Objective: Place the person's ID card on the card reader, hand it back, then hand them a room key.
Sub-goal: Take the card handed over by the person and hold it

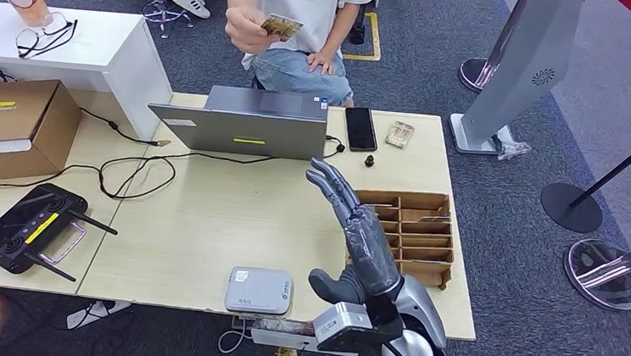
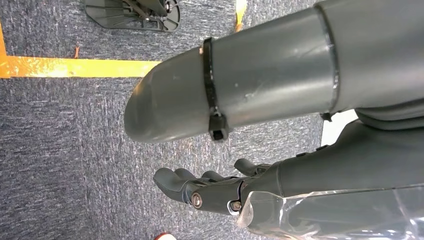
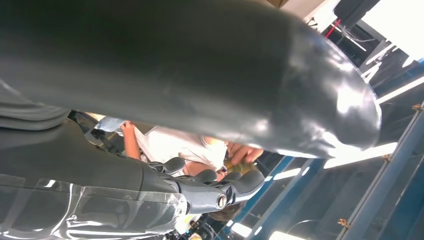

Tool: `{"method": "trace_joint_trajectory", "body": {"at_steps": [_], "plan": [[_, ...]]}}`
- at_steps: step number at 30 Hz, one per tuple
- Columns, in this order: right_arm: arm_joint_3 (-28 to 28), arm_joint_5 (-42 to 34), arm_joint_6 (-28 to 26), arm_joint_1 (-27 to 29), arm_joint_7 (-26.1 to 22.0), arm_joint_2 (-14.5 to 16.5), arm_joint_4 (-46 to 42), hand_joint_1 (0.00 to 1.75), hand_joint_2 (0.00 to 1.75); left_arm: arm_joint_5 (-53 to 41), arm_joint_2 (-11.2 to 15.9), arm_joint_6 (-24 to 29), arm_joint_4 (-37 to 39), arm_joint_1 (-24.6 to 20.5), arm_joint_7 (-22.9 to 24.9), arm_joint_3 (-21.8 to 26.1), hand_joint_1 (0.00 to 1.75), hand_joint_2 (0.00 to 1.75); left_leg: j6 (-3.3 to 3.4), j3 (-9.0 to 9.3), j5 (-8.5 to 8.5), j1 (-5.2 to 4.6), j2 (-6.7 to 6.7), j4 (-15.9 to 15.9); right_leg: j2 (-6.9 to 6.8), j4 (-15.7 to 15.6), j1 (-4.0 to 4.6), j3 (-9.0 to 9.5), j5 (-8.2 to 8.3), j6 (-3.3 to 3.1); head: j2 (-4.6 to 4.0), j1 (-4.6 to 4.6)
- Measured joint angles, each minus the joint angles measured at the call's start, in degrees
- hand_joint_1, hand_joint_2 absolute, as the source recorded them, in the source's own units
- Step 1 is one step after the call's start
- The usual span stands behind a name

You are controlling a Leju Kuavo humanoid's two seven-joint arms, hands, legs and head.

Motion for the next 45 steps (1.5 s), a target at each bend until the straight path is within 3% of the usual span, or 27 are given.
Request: {"method": "trace_joint_trajectory", "body": {"at_steps": [7, 14, 31, 40, 44, 45], "plan": [[0.41, 5.74, -5.92, -3.06, 1.11, 0.17, 1.02, 0.00, 0.00, -0.09, -0.01, 0.01, 0.00, -0.02, -0.26, -0.01, 0.00, 0.00, 0.00, -0.01, 0.00, 0.00, 0.01, 0.00, 0.01, 0.00, 0.00, 0.00, 0.00, 0.00, 0.00, 0.00], [0.71, 11.90, -10.16, -9.70, 4.11, 0.84, 5.04, 0.00, 0.00, -0.74, -0.08, -0.07, 0.00, -0.20, -0.16, -0.08, 0.00, 0.00, -0.04, 0.01, 0.04, 0.00, 0.01, 0.00, 0.01, 0.01, 0.00, 0.01, 0.03, -0.02, 0.00, -0.01], [2.85, 25.37, -17.60, -21.49, 11.69, 1.82, 20.34, 0.00, 0.00, -2.19, -0.19, -0.96, 0.00, -1.22, 0.69, -1.38, 0.00, 0.00, -0.05, 0.01, 0.05, 0.00, 0.00, 0.00, 0.02, 0.03, 0.00, 0.00, 0.03, -0.02, 0.00, -0.01], [3.46, 28.27, -18.51, -24.22, 13.64, 2.41, 25.90, 0.00, 0.00, -2.46, -0.22, -1.07, 0.00, -1.45, 0.96, -1.58, 0.00, 0.00, -0.06, 0.00, 0.04, 0.00, -0.01, 0.00, 0.02, 0.03, 0.00, -0.02, 0.03, -0.02, 0.00, -0.01], [3.75, 30.14, -19.16, -25.98, 14.69, 3.15, 29.20, 0.00, 1.75, -2.48, -0.23, -1.15, 0.00, -1.53, 1.16, -1.61, 0.00, 0.00, -0.06, 0.00, 0.04, 0.00, 0.00, 0.00, 0.03, 0.03, 0.00, -0.03, 0.03, -0.03, 0.00, 0.00], [3.84, 30.50, -19.39, -26.52, 14.84, 3.42, 30.25, 0.00, 1.75, -2.49, -0.24, -1.15, 0.00, -1.56, 1.21, -1.61, 0.00, 0.00, -0.06, 0.00, 0.04, 0.00, 0.00, 0.00, 0.03, 0.03, 0.00, -0.03, 0.03, -0.03, 0.00, 0.00]]}}
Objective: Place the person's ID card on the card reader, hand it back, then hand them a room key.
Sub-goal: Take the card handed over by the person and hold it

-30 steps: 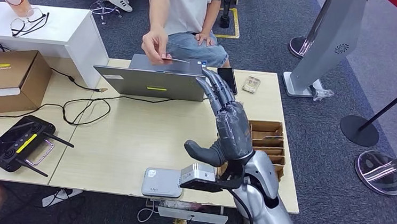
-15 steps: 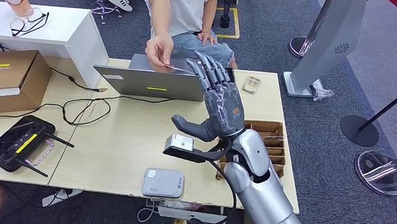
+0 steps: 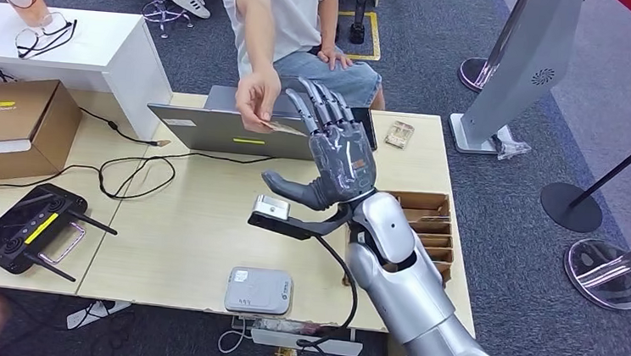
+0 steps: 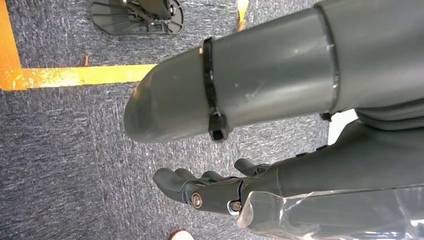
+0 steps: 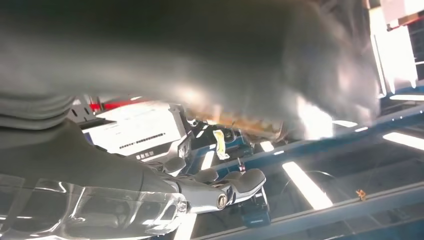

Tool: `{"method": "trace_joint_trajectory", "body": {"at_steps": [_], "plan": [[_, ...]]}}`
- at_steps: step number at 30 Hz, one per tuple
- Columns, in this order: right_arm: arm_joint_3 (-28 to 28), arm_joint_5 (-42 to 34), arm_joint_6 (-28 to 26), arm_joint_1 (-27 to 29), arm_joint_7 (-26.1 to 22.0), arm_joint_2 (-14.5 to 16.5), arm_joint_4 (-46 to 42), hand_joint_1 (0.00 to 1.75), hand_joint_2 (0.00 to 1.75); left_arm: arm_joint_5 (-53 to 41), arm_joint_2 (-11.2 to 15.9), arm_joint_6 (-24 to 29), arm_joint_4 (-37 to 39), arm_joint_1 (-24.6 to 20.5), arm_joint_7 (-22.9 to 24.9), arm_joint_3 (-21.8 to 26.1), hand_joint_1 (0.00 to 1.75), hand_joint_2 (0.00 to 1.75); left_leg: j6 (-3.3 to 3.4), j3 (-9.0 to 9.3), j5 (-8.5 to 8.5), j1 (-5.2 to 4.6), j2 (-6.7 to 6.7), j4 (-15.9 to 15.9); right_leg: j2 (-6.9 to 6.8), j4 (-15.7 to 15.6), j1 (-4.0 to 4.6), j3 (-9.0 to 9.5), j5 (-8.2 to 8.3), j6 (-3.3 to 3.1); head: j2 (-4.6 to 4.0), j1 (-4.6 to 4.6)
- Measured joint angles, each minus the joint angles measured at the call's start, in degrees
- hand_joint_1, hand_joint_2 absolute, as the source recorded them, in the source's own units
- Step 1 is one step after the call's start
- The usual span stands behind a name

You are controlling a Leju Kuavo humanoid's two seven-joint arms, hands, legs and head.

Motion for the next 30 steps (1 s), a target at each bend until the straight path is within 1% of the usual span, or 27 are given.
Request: {"method": "trace_joint_trajectory", "body": {"at_steps": [7, 13, 30], "plan": [[0.44, 1.59, -1.41, -2.81, 0.97, 1.53, 5.72, 0.00, 1.75, 0.03, 0.00, 0.01, 0.00, -0.14, 0.09, -0.01, 0.00, 0.00, -0.01, 0.01, 0.01, 0.00, -0.01, 0.00, -0.01, 0.01, 0.00, 0.00, 0.00, 0.00, 0.00, 0.00], [0.66, 2.14, -1.68, -4.01, 1.34, 2.10, 8.28, 0.00, 1.75, 0.09, 0.02, 0.01, 0.00, -0.26, 0.14, -0.01, 0.00, 0.00, -0.01, 0.00, 0.00, 0.00, -0.01, 0.00, 0.00, 0.01, 0.00, -0.01, 0.00, 0.00, 0.00, 0.00], [0.69, 2.14, -1.70, -5.21, 1.54, 3.26, 11.18, 0.00, 1.75, 0.26, 0.02, 0.08, 0.00, -0.48, 0.37, -0.01, 0.00, 0.00, -0.01, 0.00, 0.00, 0.00, -0.01, 0.00, -0.01, 0.02, 0.00, 0.00, 0.00, 0.00, 0.00, 0.00]]}}
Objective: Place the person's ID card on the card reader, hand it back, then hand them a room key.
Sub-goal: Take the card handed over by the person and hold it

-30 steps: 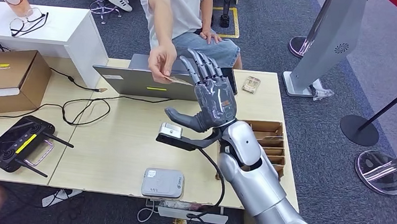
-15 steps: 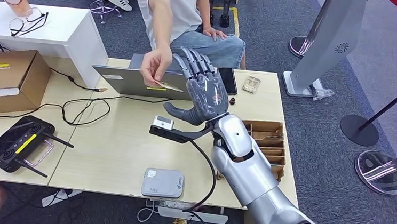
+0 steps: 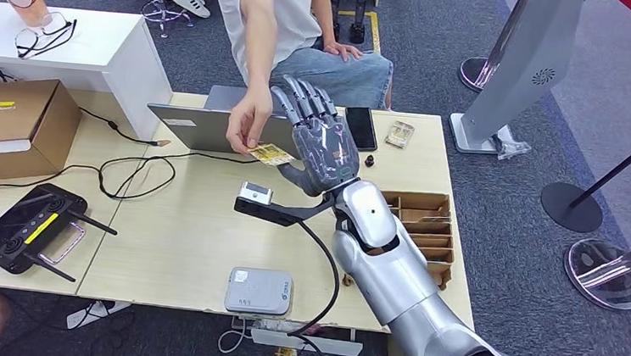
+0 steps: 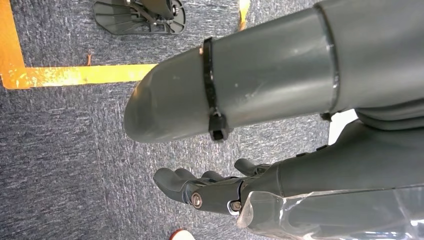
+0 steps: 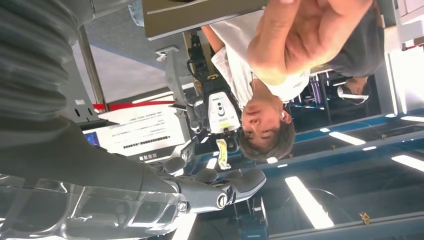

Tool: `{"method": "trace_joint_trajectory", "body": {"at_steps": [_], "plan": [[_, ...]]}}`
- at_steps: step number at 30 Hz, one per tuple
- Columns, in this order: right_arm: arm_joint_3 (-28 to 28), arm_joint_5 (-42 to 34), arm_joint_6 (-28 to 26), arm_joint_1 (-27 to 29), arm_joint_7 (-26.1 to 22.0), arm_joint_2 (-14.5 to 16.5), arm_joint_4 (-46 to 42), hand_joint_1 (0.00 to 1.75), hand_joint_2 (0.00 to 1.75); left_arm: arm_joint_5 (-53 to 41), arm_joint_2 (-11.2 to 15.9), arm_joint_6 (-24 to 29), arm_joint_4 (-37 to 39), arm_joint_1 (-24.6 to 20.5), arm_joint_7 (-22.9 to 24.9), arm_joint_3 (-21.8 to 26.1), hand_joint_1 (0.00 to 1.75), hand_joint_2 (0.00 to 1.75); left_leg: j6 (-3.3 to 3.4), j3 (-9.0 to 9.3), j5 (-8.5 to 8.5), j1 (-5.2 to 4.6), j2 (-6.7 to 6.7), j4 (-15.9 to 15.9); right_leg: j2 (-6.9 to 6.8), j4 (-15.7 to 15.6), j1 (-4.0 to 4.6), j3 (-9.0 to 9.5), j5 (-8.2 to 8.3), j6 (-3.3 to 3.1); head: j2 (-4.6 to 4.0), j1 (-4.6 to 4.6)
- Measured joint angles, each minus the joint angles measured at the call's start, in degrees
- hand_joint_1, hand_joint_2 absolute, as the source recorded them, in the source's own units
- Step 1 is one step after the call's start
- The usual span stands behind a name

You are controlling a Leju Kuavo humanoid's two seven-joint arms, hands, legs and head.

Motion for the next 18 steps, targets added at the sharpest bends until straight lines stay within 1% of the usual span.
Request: {"method": "trace_joint_trajectory", "body": {"at_steps": [11, 14, 16, 18], "plan": [[0.02, 0.00, 0.04, -0.04, -0.01, 0.29, 0.33, 0.00, 1.75, 0.09, 0.00, 0.02, 0.00, 0.02, 0.00, 0.00, 0.00, 0.00, 0.00, 0.00, 0.00, 0.00, 0.00, 0.00, 0.00, 0.00, 0.00, 0.00, 0.00, 0.00, 0.00, 0.00], [0.02, 0.01, 0.08, -0.04, -0.10, 0.33, 0.34, 0.05, 1.75, 0.10, 0.01, 0.04, 0.00, 0.02, 0.00, 0.00, 0.00, 0.00, 0.00, 0.00, 0.00, 0.00, 0.00, 0.00, 0.00, 0.00, 0.00, 0.00, 0.00, 0.00, 0.00, 0.00], [0.04, 0.02, 0.09, -0.03, -0.17, 0.33, 0.33, 0.76, 1.75, 0.20, 0.02, 0.04, 0.00, 0.03, -0.01, 0.00, 0.00, 0.00, 0.00, 0.00, 0.00, 0.00, 0.00, 0.00, 0.00, 0.00, 0.00, 0.00, 0.00, 0.00, 0.00, 0.00], [0.11, 0.02, 0.09, -0.03, -0.24, 0.33, 0.33, 1.59, 1.75, 0.28, 0.03, 0.04, 0.00, 0.03, -0.02, 0.00, 0.00, 0.00, 0.00, 0.00, 0.00, 0.00, 0.00, 0.00, 0.00, 0.00, 0.00, 0.00, 0.00, 0.00, 0.00, 0.00]]}}
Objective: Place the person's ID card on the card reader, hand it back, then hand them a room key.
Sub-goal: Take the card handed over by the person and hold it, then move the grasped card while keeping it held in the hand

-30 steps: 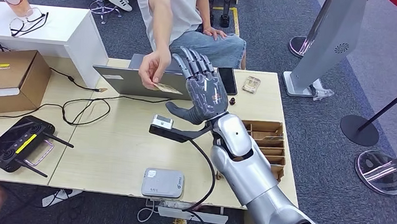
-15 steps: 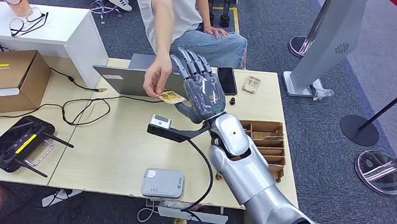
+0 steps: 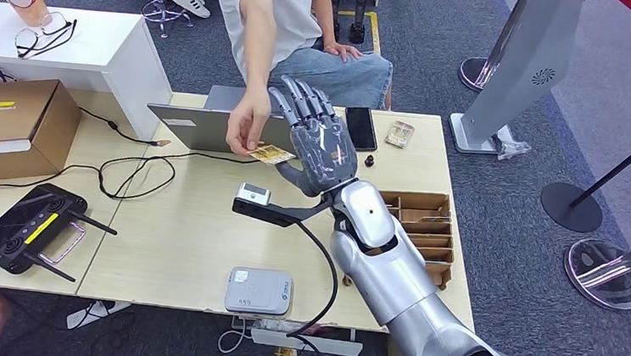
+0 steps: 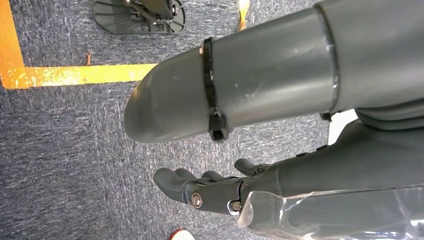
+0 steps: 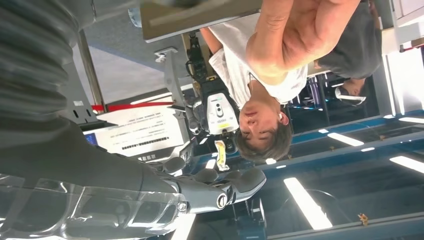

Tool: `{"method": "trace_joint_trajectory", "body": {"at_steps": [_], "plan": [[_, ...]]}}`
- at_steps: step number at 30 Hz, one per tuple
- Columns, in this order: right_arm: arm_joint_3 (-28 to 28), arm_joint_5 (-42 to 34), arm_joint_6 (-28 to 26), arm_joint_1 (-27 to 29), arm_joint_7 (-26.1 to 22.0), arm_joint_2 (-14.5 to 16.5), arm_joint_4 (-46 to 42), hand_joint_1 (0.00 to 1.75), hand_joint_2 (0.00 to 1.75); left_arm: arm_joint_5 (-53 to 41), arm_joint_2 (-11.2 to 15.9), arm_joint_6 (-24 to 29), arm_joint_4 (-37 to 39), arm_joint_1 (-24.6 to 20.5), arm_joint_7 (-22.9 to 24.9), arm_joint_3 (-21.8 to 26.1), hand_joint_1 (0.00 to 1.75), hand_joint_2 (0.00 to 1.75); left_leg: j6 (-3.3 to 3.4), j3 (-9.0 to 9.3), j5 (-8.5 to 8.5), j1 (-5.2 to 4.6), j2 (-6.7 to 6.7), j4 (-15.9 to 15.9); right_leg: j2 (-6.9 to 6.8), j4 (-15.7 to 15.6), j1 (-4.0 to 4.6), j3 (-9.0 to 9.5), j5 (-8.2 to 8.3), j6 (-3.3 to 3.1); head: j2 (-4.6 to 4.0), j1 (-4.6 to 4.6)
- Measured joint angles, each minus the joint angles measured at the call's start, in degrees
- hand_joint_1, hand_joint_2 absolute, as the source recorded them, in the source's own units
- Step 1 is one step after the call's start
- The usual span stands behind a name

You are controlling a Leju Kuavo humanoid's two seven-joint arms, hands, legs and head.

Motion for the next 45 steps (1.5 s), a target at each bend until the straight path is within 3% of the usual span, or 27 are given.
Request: {"method": "trace_joint_trajectory", "body": {"at_steps": [3, 38, 45], "plan": [[0.10, 0.00, 0.02, 0.00, -0.08, 0.01, -0.02, 1.75, 1.75, 0.05, 0.02, 0.00, 0.00, 0.00, -0.01, 0.00, 0.00, 0.00, 0.00, 0.00, 0.00, 0.00, 0.00, 0.00, 0.00, 0.00, 0.00, 0.00, 0.00, 0.00, 0.00, 0.00], [0.85, -0.18, 0.49, -0.51, -0.32, 0.26, 0.39, 1.75, 1.75, 0.16, 0.04, -0.05, 0.00, -0.14, 0.02, 0.00, 0.00, 0.00, 0.00, 0.00, 0.00, 0.00, 0.00, 0.00, 0.00, 0.00, 0.00, 0.00, 0.00, 0.00, 0.00, 0.00], [0.85, -3.22, 0.88, -0.70, -1.68, 0.42, -0.01, 1.75, 1.75, 0.34, 0.04, -0.07, 0.00, -0.18, 0.02, 0.00, 0.00, 0.00, 0.00, 0.01, 0.00, 0.00, 0.01, 0.00, 0.01, 0.00, 0.00, 0.00, 0.00, 0.00, 0.00, 0.00]]}}
